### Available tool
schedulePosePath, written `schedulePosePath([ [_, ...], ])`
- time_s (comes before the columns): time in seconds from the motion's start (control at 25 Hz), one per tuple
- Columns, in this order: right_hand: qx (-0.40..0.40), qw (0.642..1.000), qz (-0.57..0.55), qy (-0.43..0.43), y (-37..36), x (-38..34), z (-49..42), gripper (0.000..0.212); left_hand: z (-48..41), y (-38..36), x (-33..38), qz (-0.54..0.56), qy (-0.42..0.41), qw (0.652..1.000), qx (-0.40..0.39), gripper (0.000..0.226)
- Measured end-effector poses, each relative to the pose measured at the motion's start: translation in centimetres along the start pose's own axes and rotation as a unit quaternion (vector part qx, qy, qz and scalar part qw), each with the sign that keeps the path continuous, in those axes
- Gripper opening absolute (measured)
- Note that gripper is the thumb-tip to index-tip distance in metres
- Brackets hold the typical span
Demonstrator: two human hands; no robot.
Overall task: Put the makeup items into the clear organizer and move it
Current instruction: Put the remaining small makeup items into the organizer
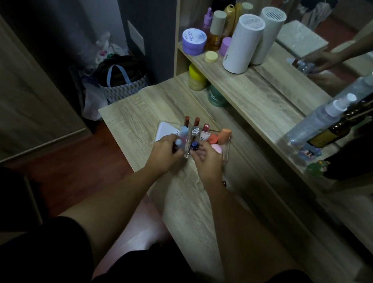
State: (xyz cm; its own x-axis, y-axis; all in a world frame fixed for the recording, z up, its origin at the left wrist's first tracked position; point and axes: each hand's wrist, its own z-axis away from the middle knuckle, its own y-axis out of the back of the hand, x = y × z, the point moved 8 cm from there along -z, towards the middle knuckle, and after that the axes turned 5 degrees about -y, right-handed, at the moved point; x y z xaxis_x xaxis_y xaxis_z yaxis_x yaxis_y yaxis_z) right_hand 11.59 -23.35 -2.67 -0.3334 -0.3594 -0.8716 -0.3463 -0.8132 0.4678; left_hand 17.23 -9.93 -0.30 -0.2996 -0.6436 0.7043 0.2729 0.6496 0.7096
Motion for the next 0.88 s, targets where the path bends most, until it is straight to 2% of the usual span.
schedulePosePath([
  [0.16, 0.004, 1.000, 0.008, -0.002, -0.1, -0.2, -0.3, 0.031, -0.6, 0.1, 0.0, -0.010, 0.002, 1.000, 0.008, 0.014],
  [0.44, -0.009, 0.999, 0.036, 0.001, -0.9, 0.4, 0.0, 0.027, -1.0, 0.3, -0.2, -0.066, -0.057, 0.996, -0.019, 0.020],
  [0.6, -0.005, 0.999, 0.048, -0.014, -1.1, 0.5, 0.0, 0.028, -0.9, 0.0, -0.3, -0.026, -0.056, 0.998, -0.024, 0.028],
  [0.88, 0.002, 0.998, 0.056, -0.034, -1.1, 0.6, -0.2, 0.026, -0.9, 0.1, -0.6, 0.016, -0.029, 0.999, -0.009, 0.016],
])
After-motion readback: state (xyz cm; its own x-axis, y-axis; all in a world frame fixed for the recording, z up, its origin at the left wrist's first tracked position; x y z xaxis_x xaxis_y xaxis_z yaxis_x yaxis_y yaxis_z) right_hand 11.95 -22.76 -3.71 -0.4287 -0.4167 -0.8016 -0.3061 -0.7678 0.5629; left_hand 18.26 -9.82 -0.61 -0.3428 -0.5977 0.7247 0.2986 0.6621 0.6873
